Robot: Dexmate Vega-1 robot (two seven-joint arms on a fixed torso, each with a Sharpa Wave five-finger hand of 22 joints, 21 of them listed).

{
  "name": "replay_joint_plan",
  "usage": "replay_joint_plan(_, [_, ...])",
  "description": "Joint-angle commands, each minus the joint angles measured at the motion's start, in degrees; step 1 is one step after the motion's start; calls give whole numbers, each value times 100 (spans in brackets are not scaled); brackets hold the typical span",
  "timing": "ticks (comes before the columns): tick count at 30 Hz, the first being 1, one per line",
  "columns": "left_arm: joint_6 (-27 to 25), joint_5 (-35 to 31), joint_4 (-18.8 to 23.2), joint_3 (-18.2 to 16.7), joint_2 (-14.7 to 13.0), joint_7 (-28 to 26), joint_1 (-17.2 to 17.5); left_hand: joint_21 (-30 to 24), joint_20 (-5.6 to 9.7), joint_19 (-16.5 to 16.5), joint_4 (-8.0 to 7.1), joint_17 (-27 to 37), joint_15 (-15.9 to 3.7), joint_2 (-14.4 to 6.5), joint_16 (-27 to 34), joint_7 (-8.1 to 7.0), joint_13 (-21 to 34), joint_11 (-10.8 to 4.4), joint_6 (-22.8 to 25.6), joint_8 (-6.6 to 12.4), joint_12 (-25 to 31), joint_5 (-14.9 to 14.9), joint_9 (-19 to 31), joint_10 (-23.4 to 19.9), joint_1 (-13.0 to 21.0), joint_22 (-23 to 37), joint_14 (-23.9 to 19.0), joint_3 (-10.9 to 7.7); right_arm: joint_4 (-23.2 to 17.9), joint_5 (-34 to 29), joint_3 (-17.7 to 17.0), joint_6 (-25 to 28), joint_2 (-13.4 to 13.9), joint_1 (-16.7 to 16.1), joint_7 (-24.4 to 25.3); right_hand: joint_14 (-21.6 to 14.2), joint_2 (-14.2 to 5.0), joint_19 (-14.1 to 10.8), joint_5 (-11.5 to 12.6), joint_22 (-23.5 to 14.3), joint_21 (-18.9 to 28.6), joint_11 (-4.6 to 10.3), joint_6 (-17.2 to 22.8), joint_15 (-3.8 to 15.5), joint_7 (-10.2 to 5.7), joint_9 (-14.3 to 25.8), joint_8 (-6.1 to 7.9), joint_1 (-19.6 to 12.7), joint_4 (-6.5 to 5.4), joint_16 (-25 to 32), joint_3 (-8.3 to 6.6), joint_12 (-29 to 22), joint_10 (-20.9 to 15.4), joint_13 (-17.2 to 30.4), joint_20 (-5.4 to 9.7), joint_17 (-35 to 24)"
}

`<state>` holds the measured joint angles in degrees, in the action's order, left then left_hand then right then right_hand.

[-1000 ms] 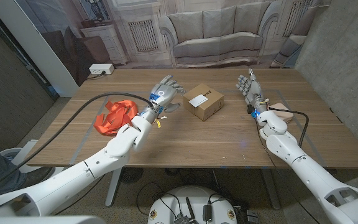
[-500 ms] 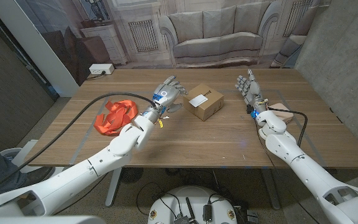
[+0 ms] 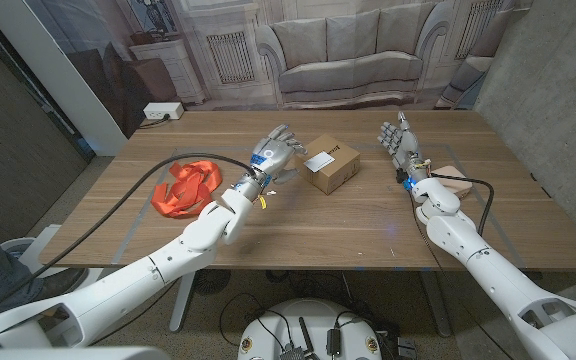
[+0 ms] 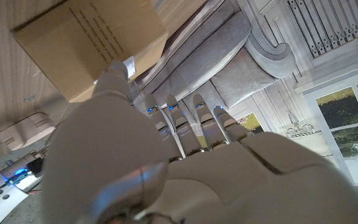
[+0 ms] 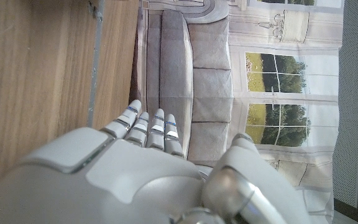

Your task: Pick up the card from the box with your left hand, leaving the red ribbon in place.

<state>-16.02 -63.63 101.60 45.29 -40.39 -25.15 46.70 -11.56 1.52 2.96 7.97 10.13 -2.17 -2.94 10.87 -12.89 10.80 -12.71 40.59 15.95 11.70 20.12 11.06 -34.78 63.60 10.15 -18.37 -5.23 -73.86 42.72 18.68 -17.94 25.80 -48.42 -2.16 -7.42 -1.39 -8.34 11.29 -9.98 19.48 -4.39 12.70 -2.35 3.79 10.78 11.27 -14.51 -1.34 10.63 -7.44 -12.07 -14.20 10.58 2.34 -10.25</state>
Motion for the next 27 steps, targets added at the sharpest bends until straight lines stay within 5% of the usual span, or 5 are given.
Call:
replay_joint_plan(1, [-42, 27, -255, 132, 132, -242, -100, -20, -15, 39, -11, 16, -888, -5, 13, 16, 11, 17, 72, 13, -9, -28, 25, -62, 48, 10, -58, 3, -38, 25, -33, -12, 37, -47, -10, -59, -26, -52, 46, -31, -16, -3, 47, 11, -9, 17, 12, -21, 14, 32, 25, -22, -49, 4, 0, -33])
replay_joint_plan(27, [148, 305, -802, 477, 411, -417, -467, -12, -62, 38, -37, 25, -867, 19, -16, 13, 8, 18, 85, -16, -52, -112, 31, -58, 86, 16, 42, 50, 44, 58, -41, -58, -2, -49, -51, -60, -33, -73, 46, -33, -71, 0, 47, 3, -17, 18, 9, -17, 22, 27, 43, -19, -49, 4, -4, -33])
